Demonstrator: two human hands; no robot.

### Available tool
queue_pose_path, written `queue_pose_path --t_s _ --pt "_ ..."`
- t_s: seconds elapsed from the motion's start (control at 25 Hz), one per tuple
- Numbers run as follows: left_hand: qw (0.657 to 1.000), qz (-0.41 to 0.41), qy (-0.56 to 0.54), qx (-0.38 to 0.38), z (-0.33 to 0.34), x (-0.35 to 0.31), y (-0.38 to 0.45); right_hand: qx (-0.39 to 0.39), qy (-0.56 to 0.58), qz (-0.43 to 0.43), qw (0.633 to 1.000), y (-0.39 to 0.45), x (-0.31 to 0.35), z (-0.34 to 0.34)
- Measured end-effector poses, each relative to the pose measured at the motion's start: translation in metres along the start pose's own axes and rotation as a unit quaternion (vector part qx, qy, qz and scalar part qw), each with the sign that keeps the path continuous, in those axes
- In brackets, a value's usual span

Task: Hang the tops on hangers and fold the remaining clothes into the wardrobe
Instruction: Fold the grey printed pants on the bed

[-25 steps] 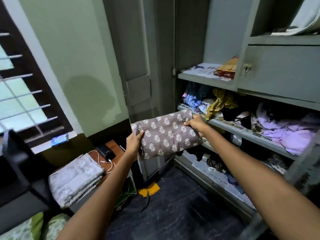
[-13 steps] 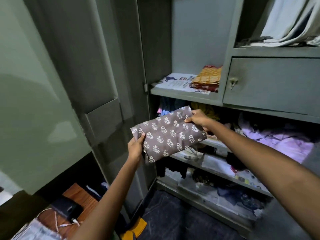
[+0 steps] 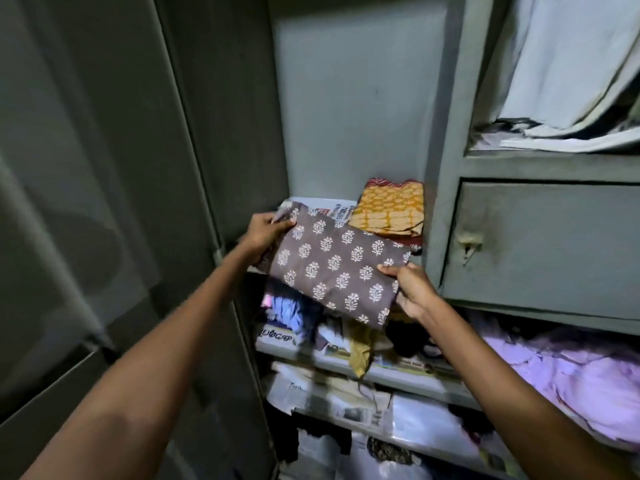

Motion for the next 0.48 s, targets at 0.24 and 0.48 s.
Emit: queue_pose_path --t_s 0.24,0.48 --pt "0.98 0.075 0.095 0.158 0.06 -0.067 0.146 -0.081 0.124 -0.022 0.989 0.058 -0.002 0.014" --pt "0.938 0.132 0.156 0.28 0.143 -0.101 0.255 -0.183 0.182 -0.077 0.963 0.11 0.0 0.027"
Point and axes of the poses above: each hand's wrist, its own y-axis towards the middle knuckle, its own z-axis out of the palm, x = y × z, the point moved 1 cm from there along y, towards the middle knuckle, and after that the axes turned 11 degrees about -z, right-handed, at the moved point
